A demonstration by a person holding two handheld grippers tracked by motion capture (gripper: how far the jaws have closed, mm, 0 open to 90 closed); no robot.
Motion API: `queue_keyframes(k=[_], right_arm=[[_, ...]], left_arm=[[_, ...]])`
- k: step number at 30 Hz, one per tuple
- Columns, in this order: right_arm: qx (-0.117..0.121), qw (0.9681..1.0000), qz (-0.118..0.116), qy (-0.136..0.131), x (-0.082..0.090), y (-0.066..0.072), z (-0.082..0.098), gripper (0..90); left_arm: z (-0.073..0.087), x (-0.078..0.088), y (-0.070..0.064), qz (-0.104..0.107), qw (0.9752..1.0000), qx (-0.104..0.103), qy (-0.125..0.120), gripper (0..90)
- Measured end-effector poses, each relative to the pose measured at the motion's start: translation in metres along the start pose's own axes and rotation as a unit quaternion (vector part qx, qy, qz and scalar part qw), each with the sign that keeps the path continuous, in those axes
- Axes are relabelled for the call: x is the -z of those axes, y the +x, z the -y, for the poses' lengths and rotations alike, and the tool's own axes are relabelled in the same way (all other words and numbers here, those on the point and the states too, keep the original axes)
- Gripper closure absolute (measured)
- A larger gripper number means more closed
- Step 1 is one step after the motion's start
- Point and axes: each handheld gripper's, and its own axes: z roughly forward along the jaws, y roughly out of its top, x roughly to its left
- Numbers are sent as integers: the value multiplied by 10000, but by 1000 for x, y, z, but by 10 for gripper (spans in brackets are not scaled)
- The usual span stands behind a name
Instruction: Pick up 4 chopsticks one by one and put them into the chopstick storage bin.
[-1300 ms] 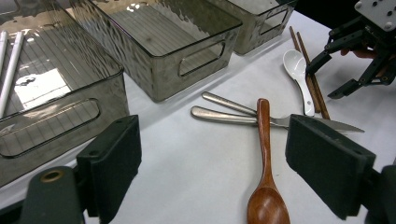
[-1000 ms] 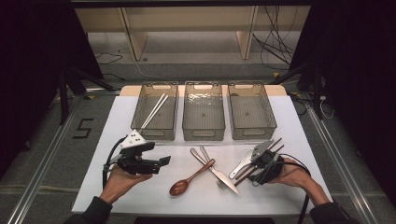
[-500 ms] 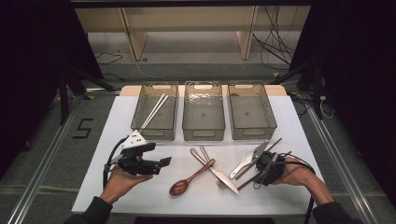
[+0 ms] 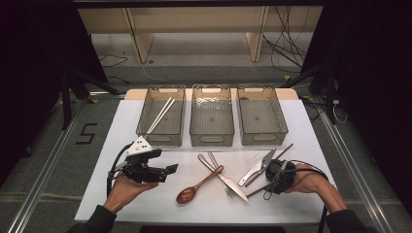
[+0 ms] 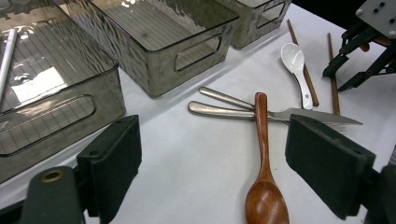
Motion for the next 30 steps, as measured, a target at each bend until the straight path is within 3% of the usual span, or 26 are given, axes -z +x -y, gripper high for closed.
queue_keyframes(k=[14,15,24,27,30], right_arm=[[496,9987,-50,94,2,7,0,779],[614,9981,-26,75,1,7,1,788],[715,9973,-83,157,2,11,0,842],[915,9957,-91,135,2,10,1,855],[867,9960,-116,197,3,12,1,856]], left_arm=[[1,-1,1,2,10000,24,16,181],[1,-1,1,2,10000,27,21,181],[1,-1,2,12,10000,21,48,181],[1,-2,1,20,10000,43,63,181],[1,-2,1,22,10000,20,84,181]])
